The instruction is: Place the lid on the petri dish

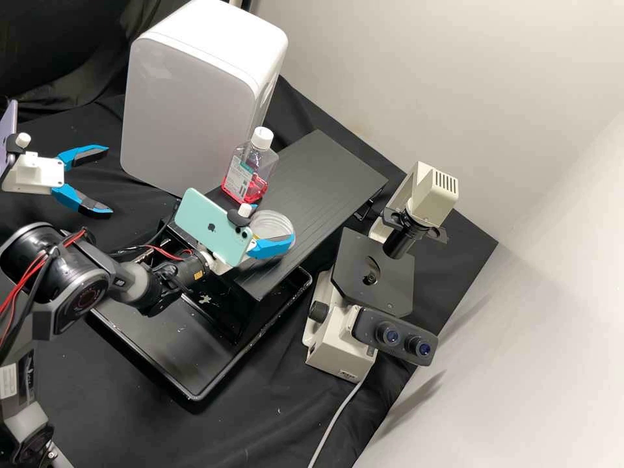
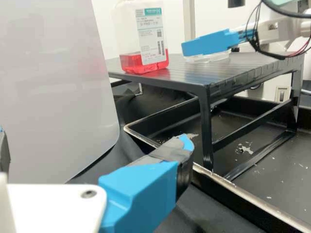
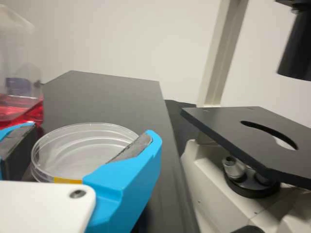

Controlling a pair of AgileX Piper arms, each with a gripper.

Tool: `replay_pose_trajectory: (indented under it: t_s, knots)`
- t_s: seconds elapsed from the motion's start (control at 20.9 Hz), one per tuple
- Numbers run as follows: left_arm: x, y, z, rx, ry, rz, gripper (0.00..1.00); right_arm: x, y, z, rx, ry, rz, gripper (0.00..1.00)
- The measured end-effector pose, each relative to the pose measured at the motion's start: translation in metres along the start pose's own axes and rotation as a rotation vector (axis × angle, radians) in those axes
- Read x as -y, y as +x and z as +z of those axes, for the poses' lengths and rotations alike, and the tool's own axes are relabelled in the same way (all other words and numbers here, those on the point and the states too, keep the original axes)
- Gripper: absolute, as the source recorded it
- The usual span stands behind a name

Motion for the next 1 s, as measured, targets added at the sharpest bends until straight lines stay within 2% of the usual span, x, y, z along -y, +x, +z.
replay_pose_trajectory:
  t_s: [0.29,0.62,0.67,0.81,1.0]
  knots:
    - [0.0009,0.0002,-0.0001,0.000,0.000,-0.004,1.00,-0.0058,-0.0033,0.0051,0.015,-0.001,0.016,0.00]
    - [0.0015,0.0004,-0.0002,-0.001,-0.001,-0.006,1.00,-0.0046,-0.0030,0.0057,0.017,-0.002,0.012,0.00]
    - [0.0015,0.0004,-0.0002,-0.001,-0.001,-0.006,1.00,-0.0043,-0.0030,0.0053,0.016,-0.002,0.011,1.00]
    - [0.0015,0.0004,-0.0002,-0.001,-0.001,-0.006,1.00,-0.0041,-0.0030,0.0051,0.015,-0.002,0.011,1.00]
    - [0.0015,0.0004,-0.0002,-0.001,-0.001,-0.006,1.00,-0.0021,-0.0031,0.0065,0.031,-0.001,-0.012,1.00]
